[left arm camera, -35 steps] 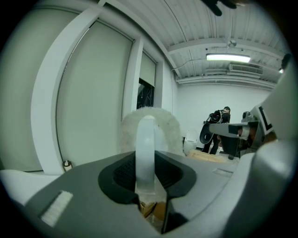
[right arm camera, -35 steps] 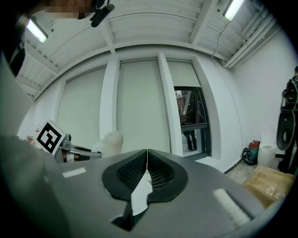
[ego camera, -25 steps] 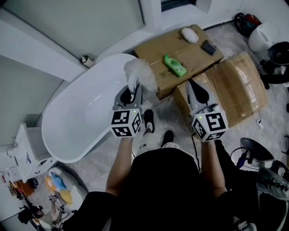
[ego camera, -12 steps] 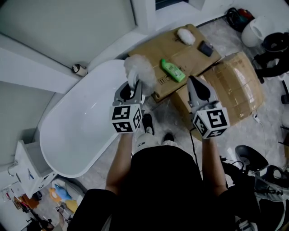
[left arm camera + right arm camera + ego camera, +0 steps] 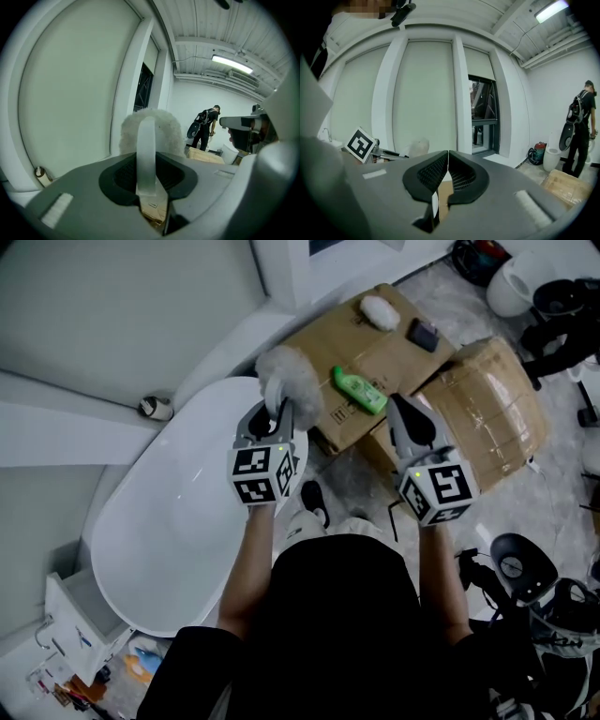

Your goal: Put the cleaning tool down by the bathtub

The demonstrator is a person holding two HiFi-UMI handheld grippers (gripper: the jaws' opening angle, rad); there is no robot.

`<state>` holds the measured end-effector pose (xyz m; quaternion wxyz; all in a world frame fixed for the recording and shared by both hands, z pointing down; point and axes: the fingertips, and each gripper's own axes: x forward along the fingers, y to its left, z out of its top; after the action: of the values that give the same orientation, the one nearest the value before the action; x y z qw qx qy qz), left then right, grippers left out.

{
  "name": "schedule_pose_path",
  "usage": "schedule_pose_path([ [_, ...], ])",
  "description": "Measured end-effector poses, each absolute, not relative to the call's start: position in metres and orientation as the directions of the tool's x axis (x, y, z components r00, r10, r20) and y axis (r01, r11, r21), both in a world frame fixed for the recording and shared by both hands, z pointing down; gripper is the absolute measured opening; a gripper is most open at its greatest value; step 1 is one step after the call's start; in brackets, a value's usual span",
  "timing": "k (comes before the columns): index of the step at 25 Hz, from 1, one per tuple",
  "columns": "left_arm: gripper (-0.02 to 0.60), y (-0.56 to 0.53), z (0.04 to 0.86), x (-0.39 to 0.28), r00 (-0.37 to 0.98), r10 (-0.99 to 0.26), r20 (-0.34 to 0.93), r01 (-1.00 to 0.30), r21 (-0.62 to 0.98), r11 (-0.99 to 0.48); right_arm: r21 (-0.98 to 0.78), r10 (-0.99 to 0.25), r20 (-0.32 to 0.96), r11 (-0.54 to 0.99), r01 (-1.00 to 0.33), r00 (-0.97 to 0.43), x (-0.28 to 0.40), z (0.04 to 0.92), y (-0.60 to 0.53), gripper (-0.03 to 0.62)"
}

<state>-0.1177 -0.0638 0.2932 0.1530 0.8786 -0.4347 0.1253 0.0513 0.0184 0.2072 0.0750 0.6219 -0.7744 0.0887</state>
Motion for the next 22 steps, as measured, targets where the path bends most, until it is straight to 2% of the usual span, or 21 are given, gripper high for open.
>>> schedule_pose_path([
  [10,0.086,-0.087,0.334,-0.116,0.622,-0.657,0.427,-0.774,0.204,-0.6,-0.064,-0.949,0.26,0.167,-0.984,-0.178,0.038,0.226,0.002,0.011],
  [22,0.086,-0.101,0.38,-0.11,0.58,-0.638,0.507,-0.806,0.245,-0.539,-0.083,-0.923,0.301,0.223,-0.971,-0.238,0.037,0.245,-0.023,0.011],
])
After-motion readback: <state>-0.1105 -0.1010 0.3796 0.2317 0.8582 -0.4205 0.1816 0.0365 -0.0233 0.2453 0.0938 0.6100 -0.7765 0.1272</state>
